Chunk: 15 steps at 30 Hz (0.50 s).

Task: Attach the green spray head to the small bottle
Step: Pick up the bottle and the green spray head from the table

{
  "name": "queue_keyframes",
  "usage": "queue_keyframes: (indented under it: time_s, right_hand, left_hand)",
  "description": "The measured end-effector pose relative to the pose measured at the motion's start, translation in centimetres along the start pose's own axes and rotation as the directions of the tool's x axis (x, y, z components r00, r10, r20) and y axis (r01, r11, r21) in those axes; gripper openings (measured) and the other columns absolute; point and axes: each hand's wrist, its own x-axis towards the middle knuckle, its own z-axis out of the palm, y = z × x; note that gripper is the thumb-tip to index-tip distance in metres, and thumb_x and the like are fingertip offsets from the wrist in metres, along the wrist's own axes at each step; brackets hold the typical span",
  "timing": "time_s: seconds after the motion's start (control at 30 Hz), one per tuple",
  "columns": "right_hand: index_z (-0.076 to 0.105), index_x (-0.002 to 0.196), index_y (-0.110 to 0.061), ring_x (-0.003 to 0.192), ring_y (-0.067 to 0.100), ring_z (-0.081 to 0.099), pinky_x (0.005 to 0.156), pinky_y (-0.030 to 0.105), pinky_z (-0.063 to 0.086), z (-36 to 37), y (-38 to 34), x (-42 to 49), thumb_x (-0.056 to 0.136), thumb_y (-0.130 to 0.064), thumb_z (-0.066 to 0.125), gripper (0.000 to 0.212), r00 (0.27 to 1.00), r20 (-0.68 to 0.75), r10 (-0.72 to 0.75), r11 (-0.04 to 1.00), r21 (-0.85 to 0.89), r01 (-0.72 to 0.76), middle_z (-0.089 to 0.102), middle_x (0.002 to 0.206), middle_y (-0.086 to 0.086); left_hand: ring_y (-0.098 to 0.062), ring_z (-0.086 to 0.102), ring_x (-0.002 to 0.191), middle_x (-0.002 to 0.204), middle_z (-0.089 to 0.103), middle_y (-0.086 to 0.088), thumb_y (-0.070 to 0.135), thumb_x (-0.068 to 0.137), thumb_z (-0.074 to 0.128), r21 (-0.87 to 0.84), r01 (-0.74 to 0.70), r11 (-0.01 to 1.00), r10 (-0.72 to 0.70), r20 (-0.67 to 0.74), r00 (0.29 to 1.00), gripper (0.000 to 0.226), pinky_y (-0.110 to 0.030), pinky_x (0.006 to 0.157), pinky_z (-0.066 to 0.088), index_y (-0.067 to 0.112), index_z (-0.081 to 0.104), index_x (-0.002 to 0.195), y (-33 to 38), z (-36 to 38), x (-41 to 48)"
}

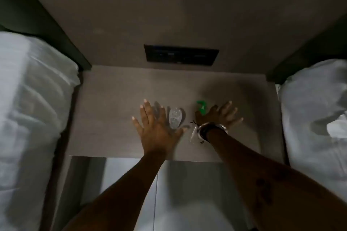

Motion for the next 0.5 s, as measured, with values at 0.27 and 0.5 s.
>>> queue_keyframes:
  time_s: [0.27, 0.5]
  right_hand:
    - [0.049, 0.131, -0.021, 0.143, 0.037, 0.012, 0.108, 0.074, 0.007, 2.3, -1.3, 4.6, 0.086, -0.046, 0.047, 0.052, 0.998, -0.066, 0.025, 0.997, -0.067, -0.029, 0.036, 0.15, 0.012]
    - [0.059, 0.117, -0.021, 0.136, 0.035, 0.023, 0.109, 0.072, 0.011, 1.1, -1.5, 5.6, 0.079, -0.052, 0.057, 0.049, 0.997, -0.008, 0.072, 0.997, -0.014, -0.072, 0.049, 0.135, 0.01]
  left_hand:
    - [-0.027, -0.002, 0.15, 0.163, -0.003, -0.007, 0.081, 0.07, 0.035, -0.2, 0.011, 0.98, -0.031, -0.097, 0.995, 0.069, -0.059, 0.114, -0.009, 0.042, 0.052, 0.125, 0.9, 2.6, 1.1]
    - [-0.026, 0.001, 0.15, 0.163, 0.0, -0.005, 0.075, 0.066, 0.051, -0.348, -0.017, 0.937, -0.012, -0.082, 0.997, 0.062, -0.06, 0.114, -0.01, 0.038, 0.06, 0.115, 0.0, 1.3, 1.8]
